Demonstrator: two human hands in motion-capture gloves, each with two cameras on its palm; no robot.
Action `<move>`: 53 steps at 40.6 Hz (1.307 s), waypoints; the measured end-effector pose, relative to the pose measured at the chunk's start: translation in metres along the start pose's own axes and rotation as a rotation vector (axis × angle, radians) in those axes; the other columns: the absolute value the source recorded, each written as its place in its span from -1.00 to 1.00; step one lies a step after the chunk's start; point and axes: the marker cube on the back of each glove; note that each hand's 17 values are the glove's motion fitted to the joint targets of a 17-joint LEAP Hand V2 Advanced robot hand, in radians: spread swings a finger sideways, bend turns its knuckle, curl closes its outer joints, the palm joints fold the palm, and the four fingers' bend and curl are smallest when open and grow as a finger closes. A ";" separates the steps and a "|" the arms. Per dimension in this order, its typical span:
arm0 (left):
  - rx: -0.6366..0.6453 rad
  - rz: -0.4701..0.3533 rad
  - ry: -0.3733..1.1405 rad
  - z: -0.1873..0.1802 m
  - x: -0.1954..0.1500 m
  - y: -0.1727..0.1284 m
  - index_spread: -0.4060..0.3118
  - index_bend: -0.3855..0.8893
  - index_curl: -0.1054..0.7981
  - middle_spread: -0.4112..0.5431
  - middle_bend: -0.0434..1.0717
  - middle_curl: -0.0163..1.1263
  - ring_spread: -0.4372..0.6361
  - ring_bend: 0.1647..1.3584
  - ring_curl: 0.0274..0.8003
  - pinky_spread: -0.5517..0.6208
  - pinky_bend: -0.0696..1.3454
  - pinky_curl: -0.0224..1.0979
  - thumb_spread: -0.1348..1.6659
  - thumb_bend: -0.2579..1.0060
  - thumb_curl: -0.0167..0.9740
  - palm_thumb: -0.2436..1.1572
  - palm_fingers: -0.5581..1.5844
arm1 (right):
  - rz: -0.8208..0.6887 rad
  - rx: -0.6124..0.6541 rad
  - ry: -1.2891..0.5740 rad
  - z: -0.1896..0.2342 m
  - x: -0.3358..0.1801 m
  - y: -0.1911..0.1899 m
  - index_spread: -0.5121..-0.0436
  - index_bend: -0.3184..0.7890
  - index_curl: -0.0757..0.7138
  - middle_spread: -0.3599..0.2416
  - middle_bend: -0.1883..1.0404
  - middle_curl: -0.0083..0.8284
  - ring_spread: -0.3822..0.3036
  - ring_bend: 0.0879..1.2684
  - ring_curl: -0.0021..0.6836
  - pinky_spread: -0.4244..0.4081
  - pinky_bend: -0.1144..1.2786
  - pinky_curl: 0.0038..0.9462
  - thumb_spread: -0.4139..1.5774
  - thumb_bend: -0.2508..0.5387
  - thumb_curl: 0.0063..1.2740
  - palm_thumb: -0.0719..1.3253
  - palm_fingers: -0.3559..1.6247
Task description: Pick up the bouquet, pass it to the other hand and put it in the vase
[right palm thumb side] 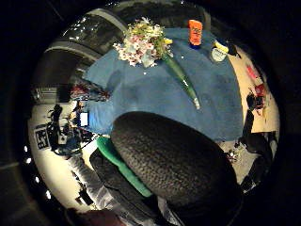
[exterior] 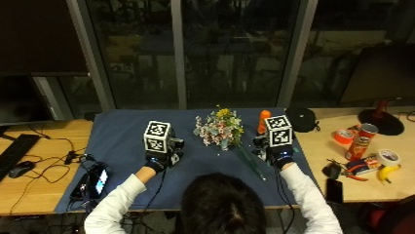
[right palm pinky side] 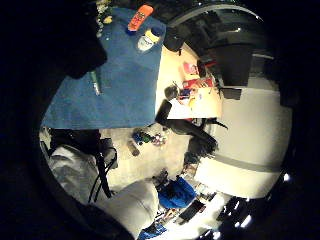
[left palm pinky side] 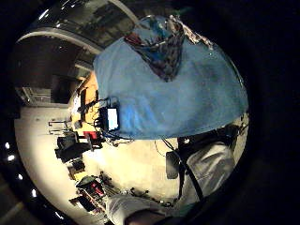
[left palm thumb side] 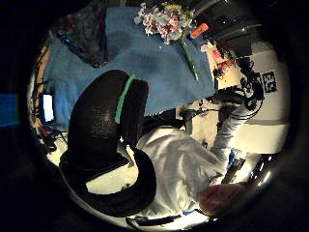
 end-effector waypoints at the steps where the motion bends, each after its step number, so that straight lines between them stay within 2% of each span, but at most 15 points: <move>1: 0.001 0.002 0.002 0.000 0.000 0.000 0.09 0.02 -0.59 0.07 -0.66 -0.92 0.07 -0.66 -0.91 0.20 -0.46 -0.85 -0.35 -0.42 -0.88 -0.40 -0.09 | -0.001 0.000 -0.002 0.000 0.000 0.000 0.51 -0.40 -0.82 0.16 -0.36 -0.86 0.10 -0.38 -0.72 0.12 -0.15 -0.78 -0.18 -0.25 -0.97 -0.77 -0.17; 6: 0.005 0.012 0.012 -0.001 0.003 0.000 0.07 0.03 -0.43 0.19 -0.65 -0.82 0.25 -0.59 -0.72 0.37 -0.45 -0.72 0.01 -0.41 -0.80 -0.36 -0.14 | -0.006 -0.013 -0.024 -0.001 -0.005 -0.004 0.20 -0.36 -0.73 0.16 -0.33 -0.70 0.07 -0.23 -0.43 0.17 -0.04 -0.56 0.11 -0.28 -0.93 -0.76 -0.24; 11: -0.004 0.015 0.003 0.004 0.004 0.000 0.06 0.05 -0.31 0.26 -0.66 -0.77 0.35 -0.56 -0.66 0.45 -0.44 -0.65 0.21 -0.43 -0.72 -0.34 -0.17 | 0.011 -0.024 -0.051 -0.002 -0.009 -0.011 0.06 -0.35 -0.72 0.25 -0.30 -0.59 0.13 -0.14 -0.30 0.20 0.02 -0.47 0.28 -0.32 -0.88 -0.75 -0.26; 18: -0.057 0.018 0.006 0.021 0.004 -0.003 0.05 0.03 -0.20 0.32 -0.66 -0.73 0.43 -0.54 -0.60 0.51 -0.44 -0.59 0.36 -0.47 -0.64 -0.32 -0.19 | 0.073 0.046 -0.212 -0.003 -0.003 -0.028 0.17 -0.41 -0.77 0.46 -0.24 -0.46 0.29 0.01 -0.18 0.37 0.17 -0.37 0.41 -0.39 -0.83 -0.74 -0.24; 23: -0.049 0.023 -0.011 0.030 0.005 -0.005 0.05 0.02 -0.13 0.34 -0.65 -0.70 0.45 -0.53 -0.57 0.52 -0.44 -0.56 0.42 -0.50 -0.59 -0.31 -0.20 | 0.165 0.096 -0.321 0.008 0.004 -0.049 0.31 -0.35 -0.75 0.47 -0.15 -0.36 0.22 0.07 -0.14 0.35 0.19 -0.35 0.47 -0.39 -0.79 -0.72 -0.13; 28: -0.050 0.036 -0.005 0.037 0.008 -0.008 0.05 0.00 -0.08 0.33 -0.64 -0.67 0.47 -0.53 -0.54 0.53 -0.45 -0.53 0.45 -0.53 -0.55 -0.30 -0.20 | 0.289 0.054 -0.384 0.028 0.006 -0.076 0.41 -0.38 -0.75 0.45 -0.14 -0.30 0.12 0.15 -0.06 0.29 0.23 -0.31 0.51 -0.39 -0.76 -0.70 -0.06; 33: -0.059 0.054 0.006 0.044 0.011 -0.008 0.05 -0.01 -0.03 0.34 -0.64 -0.65 0.50 -0.54 -0.53 0.55 -0.45 -0.51 0.48 -0.56 -0.52 -0.29 -0.21 | 0.352 0.019 -0.398 0.052 0.002 -0.100 0.54 -0.45 -0.79 0.50 -0.14 -0.25 0.04 0.25 0.02 0.27 0.29 -0.26 0.54 -0.39 -0.73 -0.68 -0.07; 40: -0.084 0.063 0.003 0.051 0.011 -0.006 0.05 -0.01 0.02 0.34 -0.64 -0.62 0.53 -0.55 -0.52 0.56 -0.47 -0.48 0.49 -0.60 -0.48 -0.27 -0.22 | 0.408 -0.065 -0.404 0.113 -0.010 -0.127 0.63 -0.42 -0.82 0.52 -0.13 -0.19 -0.02 0.29 0.07 0.23 0.33 -0.23 0.56 -0.40 -0.69 -0.65 -0.07; 43: -0.084 0.060 0.010 0.054 0.009 -0.005 0.05 -0.02 0.04 0.34 -0.64 -0.61 0.54 -0.56 -0.51 0.56 -0.48 -0.47 0.50 -0.61 -0.47 -0.27 -0.22 | 0.414 -0.115 -0.472 0.141 -0.014 -0.133 0.65 -0.42 -0.82 0.45 -0.11 -0.16 -0.11 0.31 0.08 0.15 0.36 -0.23 0.56 -0.38 -0.67 -0.61 -0.04; 47: -0.072 0.036 0.019 0.057 0.001 -0.010 0.05 -0.03 0.07 0.34 -0.64 -0.60 0.55 -0.56 -0.50 0.57 -0.48 -0.46 0.50 -0.61 -0.45 -0.27 -0.22 | 0.456 -0.179 -0.486 0.159 -0.029 -0.115 0.65 -0.48 -0.84 0.29 -0.04 -0.11 -0.23 0.34 0.11 -0.13 0.41 -0.22 0.57 -0.33 -0.63 -0.51 0.06; 53: -0.069 -0.023 0.028 0.062 -0.017 -0.023 0.06 -0.08 0.08 0.35 -0.63 -0.58 0.56 -0.58 -0.49 0.57 -0.47 -0.43 0.50 -0.62 -0.43 -0.27 -0.23 | 0.477 -0.204 -0.400 0.201 -0.044 -0.121 0.66 -0.40 -0.80 0.20 -0.04 -0.06 -0.26 0.31 0.17 -0.21 0.42 -0.17 0.57 -0.30 -0.57 -0.37 0.00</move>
